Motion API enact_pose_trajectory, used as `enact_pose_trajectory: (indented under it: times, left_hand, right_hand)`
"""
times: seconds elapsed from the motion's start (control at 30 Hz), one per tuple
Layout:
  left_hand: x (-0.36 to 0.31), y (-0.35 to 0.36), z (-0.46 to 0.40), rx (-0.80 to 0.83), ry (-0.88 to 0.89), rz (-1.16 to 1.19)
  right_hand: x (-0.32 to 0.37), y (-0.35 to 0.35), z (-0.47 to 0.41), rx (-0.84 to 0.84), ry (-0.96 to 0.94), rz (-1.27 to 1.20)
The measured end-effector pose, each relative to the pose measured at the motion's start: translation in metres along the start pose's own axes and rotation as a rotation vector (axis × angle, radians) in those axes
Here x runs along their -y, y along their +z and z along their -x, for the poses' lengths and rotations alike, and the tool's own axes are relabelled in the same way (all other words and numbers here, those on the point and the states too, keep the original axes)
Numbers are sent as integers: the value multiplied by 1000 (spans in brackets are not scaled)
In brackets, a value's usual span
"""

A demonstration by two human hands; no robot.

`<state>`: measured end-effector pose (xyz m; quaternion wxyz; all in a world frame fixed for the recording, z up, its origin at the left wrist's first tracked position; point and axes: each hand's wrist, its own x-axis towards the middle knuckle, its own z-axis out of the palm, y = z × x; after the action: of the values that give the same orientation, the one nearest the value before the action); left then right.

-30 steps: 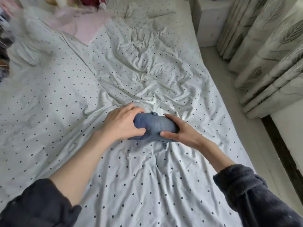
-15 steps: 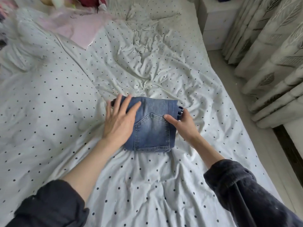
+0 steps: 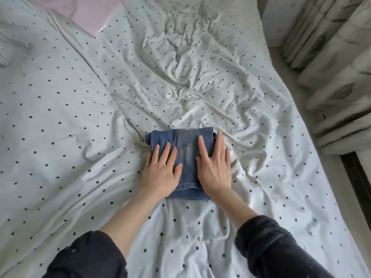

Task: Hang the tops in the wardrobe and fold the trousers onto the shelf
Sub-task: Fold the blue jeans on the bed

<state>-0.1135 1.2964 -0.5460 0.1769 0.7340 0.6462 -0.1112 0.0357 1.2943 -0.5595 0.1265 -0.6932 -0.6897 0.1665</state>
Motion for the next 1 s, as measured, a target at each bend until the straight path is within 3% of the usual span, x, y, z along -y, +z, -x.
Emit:
enact_pose_trajectory:
  times: [0.13,0.23,0.4,0.63,0.77,0.83,0.93,1.0]
  left_hand:
    - [-2,1,-8,2,-3,-29]
    - [0,8,-3,-73,33,9]
    - [-3,21,-8,-204,113,-1]
    - [-5,25,-26,27,45,97]
    - [-4,2,-15,-198,-83,438]
    - [10,-15,-18,-139,-333,633]
    - [43,-30,-35,177,-555,856]
    - [54,-35,-45,291,-587,1016]
  right_hand:
    - [-14,-1,-14,58,-102,213]
    - [-18,1,-13,162,-174,181]
    - [-29,9,-14,442,29,-8]
    - [-33,18,-25,560,127,-140]
    - [-33,8,-21,508,147,-240]
    - [-34,0,-20,396,244,-361]
    - [-36,-11,-22,222,573,-602]
    - [-42,-20,-28,319,875,-878]
